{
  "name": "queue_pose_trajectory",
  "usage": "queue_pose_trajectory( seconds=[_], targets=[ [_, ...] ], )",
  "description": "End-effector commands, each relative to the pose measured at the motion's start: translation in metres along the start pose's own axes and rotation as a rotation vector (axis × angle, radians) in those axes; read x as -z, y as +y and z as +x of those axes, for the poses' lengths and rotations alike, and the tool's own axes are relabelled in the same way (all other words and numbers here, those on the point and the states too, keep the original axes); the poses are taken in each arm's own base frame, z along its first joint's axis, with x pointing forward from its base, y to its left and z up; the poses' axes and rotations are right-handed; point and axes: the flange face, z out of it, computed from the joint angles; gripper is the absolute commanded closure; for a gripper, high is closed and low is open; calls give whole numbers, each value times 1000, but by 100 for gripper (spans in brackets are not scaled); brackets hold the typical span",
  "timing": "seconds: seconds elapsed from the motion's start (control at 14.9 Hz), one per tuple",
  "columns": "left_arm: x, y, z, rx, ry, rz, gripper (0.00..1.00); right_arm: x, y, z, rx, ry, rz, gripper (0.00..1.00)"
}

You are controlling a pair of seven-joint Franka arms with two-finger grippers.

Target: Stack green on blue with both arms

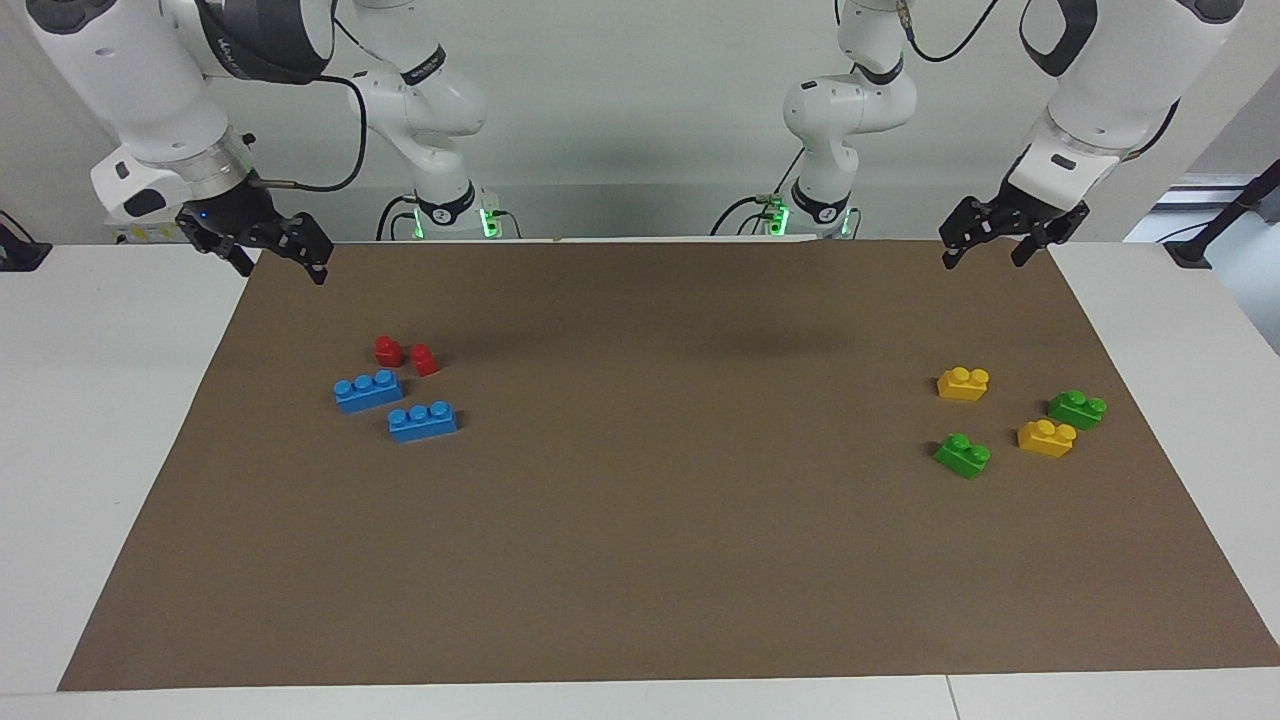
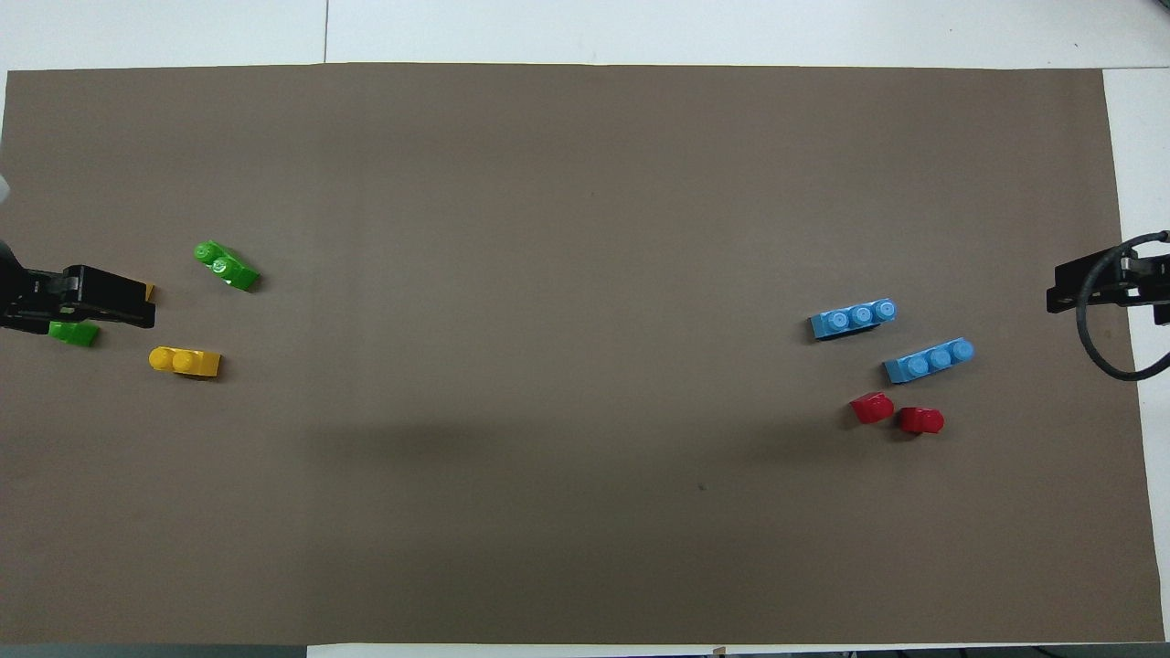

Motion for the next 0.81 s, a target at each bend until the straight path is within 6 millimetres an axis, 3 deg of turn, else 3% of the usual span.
queue_pose_trajectory(
  seconds=[0.0, 0.4, 0.74],
  targets=[
    [7, 0, -3, -15, 15, -8, 0, -1, 2, 2, 11, 16, -17, 0],
    [8, 1, -2, -15, 25, -9, 0, -2, 3, 5, -9, 34, -13, 0],
    [7, -3, 1, 6, 45, -11, 0, -23, -2, 33, -479, 58, 61, 1]
  ],
)
